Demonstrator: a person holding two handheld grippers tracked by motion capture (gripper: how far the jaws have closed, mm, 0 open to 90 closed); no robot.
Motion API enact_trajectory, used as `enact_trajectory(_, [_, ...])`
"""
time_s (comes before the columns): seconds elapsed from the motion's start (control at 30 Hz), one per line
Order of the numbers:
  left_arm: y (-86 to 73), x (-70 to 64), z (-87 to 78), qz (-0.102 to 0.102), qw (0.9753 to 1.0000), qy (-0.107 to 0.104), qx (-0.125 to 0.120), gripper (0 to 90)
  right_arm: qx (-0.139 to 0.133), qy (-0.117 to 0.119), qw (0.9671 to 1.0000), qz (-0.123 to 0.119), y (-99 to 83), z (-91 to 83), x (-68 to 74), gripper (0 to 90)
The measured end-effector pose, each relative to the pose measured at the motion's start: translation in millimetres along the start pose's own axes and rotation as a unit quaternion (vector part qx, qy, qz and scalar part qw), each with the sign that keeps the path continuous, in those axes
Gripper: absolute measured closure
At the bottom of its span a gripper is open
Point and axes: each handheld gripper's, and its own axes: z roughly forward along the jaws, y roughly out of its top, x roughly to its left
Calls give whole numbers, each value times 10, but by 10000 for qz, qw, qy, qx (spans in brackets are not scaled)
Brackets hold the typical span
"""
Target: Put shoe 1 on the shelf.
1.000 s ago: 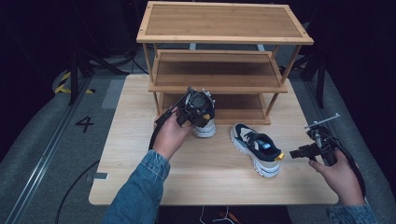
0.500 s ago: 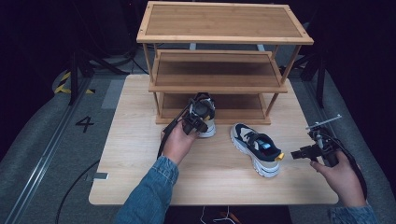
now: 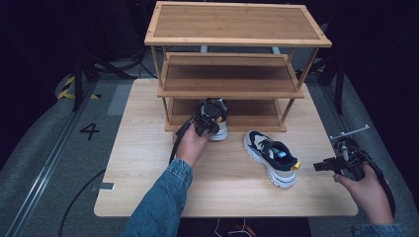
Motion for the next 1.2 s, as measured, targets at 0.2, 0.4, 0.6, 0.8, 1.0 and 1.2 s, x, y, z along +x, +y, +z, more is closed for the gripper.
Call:
enact_trajectory(0.2, [56, 80, 49, -77, 9999, -26, -96, 879, 15, 8, 10000, -1, 8, 14, 2, 470])
enact_trajectory(0.4, [65, 167, 173, -71, 9999, 15, -70, 849, -2, 40, 10000, -36, 31, 27, 22, 470])
enact_trajectory(0.6, [-45, 149, 130, -112, 9998, 71, -142, 791, -15, 48, 10000, -23, 37, 26, 10, 469])
enact_trajectory(0.8, [-105, 207, 126, -306, 9991, 199, -199, 793, 35, 60, 10000, -56, 48, 44, 29, 469])
enact_trajectory(1.0, [-71, 261, 223, -426, 9984, 197, -313, 813, 35, 43, 10000, -68, 41, 52, 33, 469])
enact_trajectory(1.2, [-39, 284, 282, -567, 9972, 163, -468, 805, 43, 65, 10000, -18, 27, 58, 11, 469])
